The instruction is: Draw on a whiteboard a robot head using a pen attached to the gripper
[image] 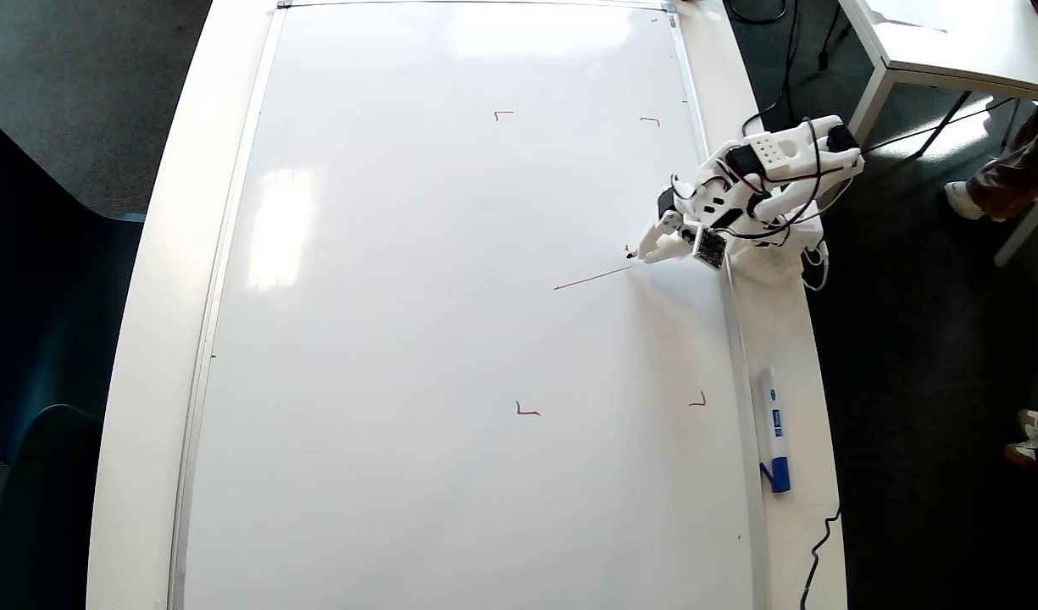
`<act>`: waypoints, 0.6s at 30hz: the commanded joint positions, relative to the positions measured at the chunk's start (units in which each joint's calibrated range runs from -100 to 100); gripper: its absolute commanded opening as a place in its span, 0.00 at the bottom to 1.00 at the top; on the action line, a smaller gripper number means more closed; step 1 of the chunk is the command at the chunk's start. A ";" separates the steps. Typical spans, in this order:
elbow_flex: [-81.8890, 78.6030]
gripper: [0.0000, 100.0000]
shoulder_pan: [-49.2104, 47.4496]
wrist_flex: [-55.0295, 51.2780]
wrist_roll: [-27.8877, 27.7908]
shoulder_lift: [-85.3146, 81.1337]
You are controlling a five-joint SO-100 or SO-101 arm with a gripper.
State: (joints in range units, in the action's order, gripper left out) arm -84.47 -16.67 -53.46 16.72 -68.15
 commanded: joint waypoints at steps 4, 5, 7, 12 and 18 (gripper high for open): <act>4.71 0.01 -0.09 0.20 0.38 12.09; 5.26 0.01 -0.17 0.20 0.38 13.01; 5.80 0.01 -0.17 0.20 0.38 14.10; 6.07 0.01 0.42 0.20 0.49 14.86; 5.98 0.01 3.74 -0.14 1.13 14.94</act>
State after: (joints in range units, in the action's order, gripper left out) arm -79.26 -15.31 -53.29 17.73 -54.09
